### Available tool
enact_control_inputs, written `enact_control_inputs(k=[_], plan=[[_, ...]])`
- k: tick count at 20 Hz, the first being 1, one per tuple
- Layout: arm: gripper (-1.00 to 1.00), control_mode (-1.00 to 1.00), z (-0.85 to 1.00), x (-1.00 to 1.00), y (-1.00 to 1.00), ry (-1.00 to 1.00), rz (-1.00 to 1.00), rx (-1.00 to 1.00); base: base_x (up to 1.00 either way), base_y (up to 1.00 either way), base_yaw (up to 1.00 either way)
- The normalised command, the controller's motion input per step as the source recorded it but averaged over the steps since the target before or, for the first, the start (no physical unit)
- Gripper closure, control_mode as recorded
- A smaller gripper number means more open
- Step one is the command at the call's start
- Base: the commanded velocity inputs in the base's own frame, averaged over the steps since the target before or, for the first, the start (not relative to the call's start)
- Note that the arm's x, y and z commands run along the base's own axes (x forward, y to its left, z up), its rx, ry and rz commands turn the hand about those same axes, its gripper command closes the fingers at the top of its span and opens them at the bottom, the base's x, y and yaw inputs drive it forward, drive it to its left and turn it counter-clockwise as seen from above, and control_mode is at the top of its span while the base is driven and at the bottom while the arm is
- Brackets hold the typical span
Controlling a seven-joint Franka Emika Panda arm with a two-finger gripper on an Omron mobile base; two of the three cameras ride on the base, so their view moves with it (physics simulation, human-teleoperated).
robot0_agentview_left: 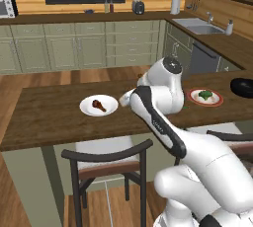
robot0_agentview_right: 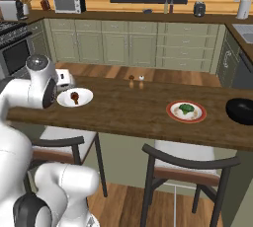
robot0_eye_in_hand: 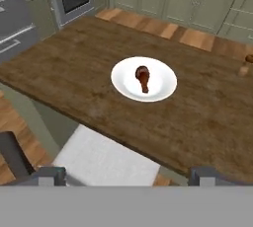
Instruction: Pick the chicken drumstick and broccoli from their plates and place them in the bowl. Then put the bowl in the fridge.
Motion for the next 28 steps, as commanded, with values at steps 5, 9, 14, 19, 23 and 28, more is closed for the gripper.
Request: enact_control_inputs(k=[5, 9, 14, 19, 23, 28], plan=[[-1.0, -1.0, -0.27, 1.0, 0.75, 0.04, 0.23, -0.02, 0.0, 0.0, 0.0], [-1.0, -1.0, -0.23, 1.0, 0.46, 0.3, 0.04, -0.19, 0.0, 0.0, 0.0], [-1.0, -1.0, -0.24, 1.0, 0.07, 0.34, 0.0, -0.3, 0.0, 0.0, 0.0], [-1.0, -1.0, -0.3, 0.9, 0.08, 0.15, 0.0, -0.24, 0.0, 0.0, 0.0], [-1.0, -1.0, -0.56, 0.73, 0.47, 0.09, 0.0, -0.16, 0.0, 0.0, 0.0], [-1.0, -1.0, -0.48, 0.63, 0.19, 0.07, 0.0, -0.07, 0.0, 0.0, 0.0]])
